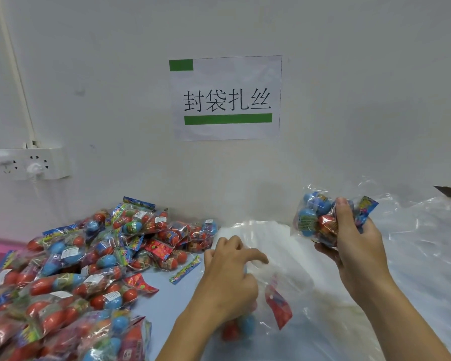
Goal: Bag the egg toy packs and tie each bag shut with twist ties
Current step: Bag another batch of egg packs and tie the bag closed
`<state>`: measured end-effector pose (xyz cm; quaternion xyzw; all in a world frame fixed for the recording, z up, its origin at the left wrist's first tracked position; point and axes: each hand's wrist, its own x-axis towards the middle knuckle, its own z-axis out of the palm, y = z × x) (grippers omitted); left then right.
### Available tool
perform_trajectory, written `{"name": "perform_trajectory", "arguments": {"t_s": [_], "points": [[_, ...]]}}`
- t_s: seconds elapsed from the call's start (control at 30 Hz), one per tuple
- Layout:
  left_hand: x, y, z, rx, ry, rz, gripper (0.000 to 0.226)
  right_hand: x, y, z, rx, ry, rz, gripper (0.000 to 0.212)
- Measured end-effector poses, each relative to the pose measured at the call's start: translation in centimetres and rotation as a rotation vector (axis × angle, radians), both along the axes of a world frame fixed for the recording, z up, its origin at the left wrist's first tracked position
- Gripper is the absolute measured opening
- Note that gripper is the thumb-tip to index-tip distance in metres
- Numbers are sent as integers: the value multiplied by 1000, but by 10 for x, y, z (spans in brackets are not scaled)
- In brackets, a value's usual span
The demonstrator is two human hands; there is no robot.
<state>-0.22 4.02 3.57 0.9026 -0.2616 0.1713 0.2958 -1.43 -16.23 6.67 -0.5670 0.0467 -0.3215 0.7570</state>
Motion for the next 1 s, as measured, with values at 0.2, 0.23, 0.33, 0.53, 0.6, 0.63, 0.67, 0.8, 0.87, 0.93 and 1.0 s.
{"name": "perform_trajectory", "arguments": {"t_s": [0.2, 0.23, 0.33, 0.53, 0.6, 0.63, 0.67, 0.8, 0.87, 0.93, 1.0], "points": [[-1, 1, 3, -305, -48, -55, 31, -5, 5, 5, 46, -2, 103, 26], [-2, 0, 5, -356, -72, -52, 35, -7, 5, 7, 101, 2, 157, 27], [-5, -2, 10, -469, -107, -3, 48, -13, 7, 12, 212, 25, 343, 31], [-1, 0, 16, -375, -184, 120, 13, -20, 17, 10, -196, 110, 547, 51], [-1, 3, 16, -315, -127, 102, 25, -18, 18, 6, -302, 187, 436, 49], [-1, 4, 15, -294, -90, 95, 37, -16, 18, 3, -363, 232, 358, 42], [-1, 5, 15, -278, -52, 89, 46, -14, 17, 1, -419, 268, 280, 36], [-4, 1, 16, -259, -9, 29, 53, -9, 14, -5, -466, 249, 107, 31], [-6, 0, 16, -229, -65, 40, 52, -9, 14, -5, -524, 231, 88, 28], [-9, -1, 18, -177, -122, 51, 53, -12, 16, -3, -576, 198, 156, 24], [-11, -2, 20, -190, -121, -9, 56, -16, 21, -1, -628, 185, 268, 27]]}}
